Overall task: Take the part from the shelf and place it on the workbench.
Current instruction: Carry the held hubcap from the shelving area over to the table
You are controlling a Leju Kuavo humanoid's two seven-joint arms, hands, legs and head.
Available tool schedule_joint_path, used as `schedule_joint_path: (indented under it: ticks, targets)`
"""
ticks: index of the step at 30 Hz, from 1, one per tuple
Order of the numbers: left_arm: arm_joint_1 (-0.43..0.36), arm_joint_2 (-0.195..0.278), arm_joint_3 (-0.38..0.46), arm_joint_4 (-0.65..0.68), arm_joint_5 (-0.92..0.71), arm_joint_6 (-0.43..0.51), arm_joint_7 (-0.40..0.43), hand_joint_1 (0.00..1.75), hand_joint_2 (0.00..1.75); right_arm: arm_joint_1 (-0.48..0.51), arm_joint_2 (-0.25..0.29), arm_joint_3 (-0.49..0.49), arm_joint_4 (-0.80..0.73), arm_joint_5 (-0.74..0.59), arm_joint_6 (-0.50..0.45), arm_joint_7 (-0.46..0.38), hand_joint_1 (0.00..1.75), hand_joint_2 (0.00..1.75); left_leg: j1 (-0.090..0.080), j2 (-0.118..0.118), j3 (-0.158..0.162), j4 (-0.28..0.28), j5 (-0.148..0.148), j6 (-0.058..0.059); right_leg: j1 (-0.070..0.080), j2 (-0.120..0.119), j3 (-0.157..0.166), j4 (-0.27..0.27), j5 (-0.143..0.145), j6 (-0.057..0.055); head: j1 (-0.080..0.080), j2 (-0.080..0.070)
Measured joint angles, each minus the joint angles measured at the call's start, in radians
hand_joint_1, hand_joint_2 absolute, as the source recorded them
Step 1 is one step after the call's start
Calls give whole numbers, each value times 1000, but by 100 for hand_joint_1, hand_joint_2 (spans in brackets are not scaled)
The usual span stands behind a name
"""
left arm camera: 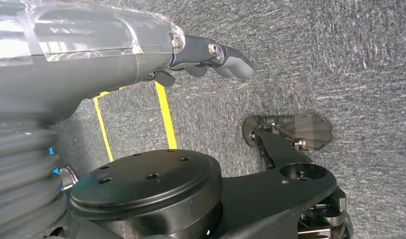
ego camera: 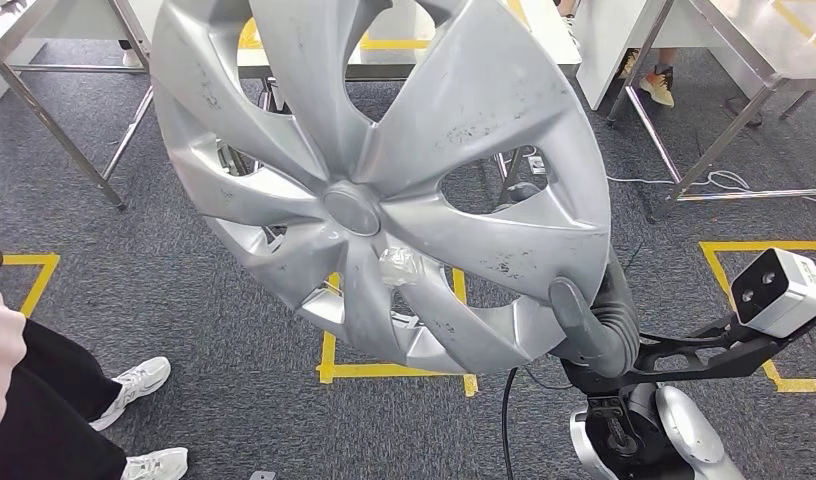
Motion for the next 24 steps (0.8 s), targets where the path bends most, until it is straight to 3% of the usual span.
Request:
schedule_joint_path:
  ticks: [24]
  targets:
    - [0,26,0,0,21,28,-29,0,175,-37,5,-2,1,7,-28,-19,175,175,0,0,1,0,0,0,0,0,0,0,0,0,0,0]
